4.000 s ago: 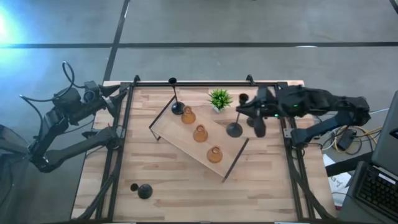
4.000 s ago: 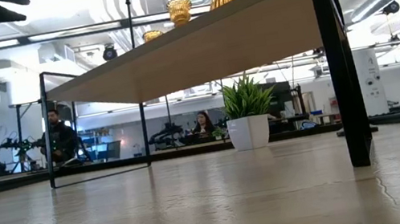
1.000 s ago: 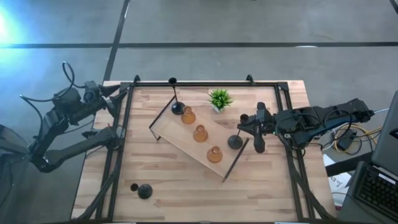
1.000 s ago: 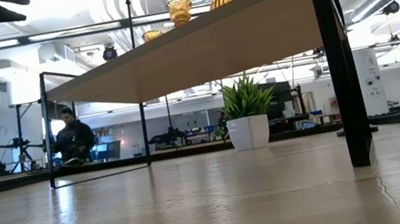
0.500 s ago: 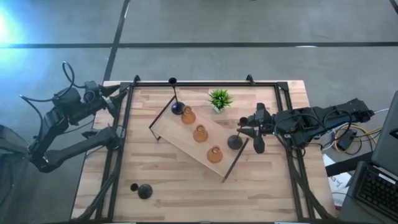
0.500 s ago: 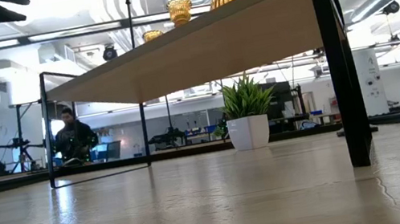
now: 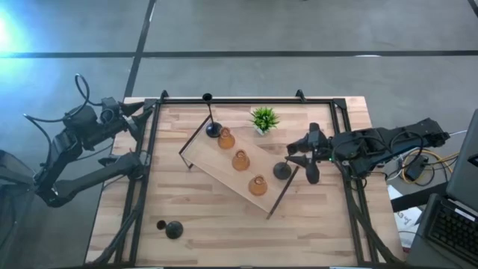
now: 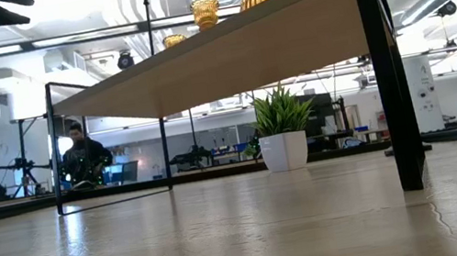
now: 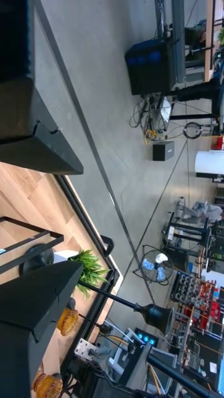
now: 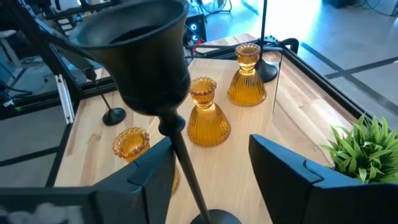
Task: Pick & Place candle stick holders
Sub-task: Put the black candle holder on the shelf
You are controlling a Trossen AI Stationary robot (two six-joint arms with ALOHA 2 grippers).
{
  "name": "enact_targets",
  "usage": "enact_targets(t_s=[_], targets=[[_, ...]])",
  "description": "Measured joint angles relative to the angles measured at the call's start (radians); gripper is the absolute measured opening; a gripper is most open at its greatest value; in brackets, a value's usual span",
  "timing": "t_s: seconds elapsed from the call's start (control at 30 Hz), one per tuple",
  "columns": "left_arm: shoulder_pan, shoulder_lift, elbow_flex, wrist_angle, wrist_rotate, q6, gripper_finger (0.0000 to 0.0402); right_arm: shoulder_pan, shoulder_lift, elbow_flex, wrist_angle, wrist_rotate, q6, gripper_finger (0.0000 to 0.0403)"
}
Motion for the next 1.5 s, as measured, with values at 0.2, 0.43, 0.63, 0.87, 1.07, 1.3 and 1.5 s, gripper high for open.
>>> enact_targets(t_s=[0.2, 0.43, 0.63, 0.87, 1.07, 1.3, 1.5], targets=[[0.0, 0.0, 0.0, 0.0, 0.0, 0.0, 0.0243, 0.0, -0.015, 0.0, -0.01, 0.001, 0.0, 0.0221], [0.0, 0.0, 0.0, 0.0, 0.0, 0.0, 0.0243, 0.001, -0.047, 0.0, -0.084, 0.0, 0.031, 0.0242], [0.0, 0.0, 0.0, 0.0, 0.0, 0.0, 0.0243, 0.01, -0.083, 0.001, -0.124, -0.001, 0.034, 0.0247], [0.0, 0.0, 0.0, 0.0, 0.0, 0.0, 0.0243, 0.013, -0.147, 0.001, -0.193, -0.002, 0.055, 0.0245], [0.0, 0.0, 0.0, 0.0, 0.0, 0.0, 0.0243, 0.013, -0.228, 0.002, -0.332, -0.001, 0.131, 0.0236], [0.0, 0.0, 0.0, 0.0, 0.0, 0.0, 0.0243, 0.013, -0.307, 0.001, -0.597, 0.045, 0.318, 0.0217], [0.0, 0.0, 0.0, 0.0, 0.0, 0.0, 0.0243, 0.013, -0.358, -0.083, -0.654, 0.094, 0.486, 0.0205]])
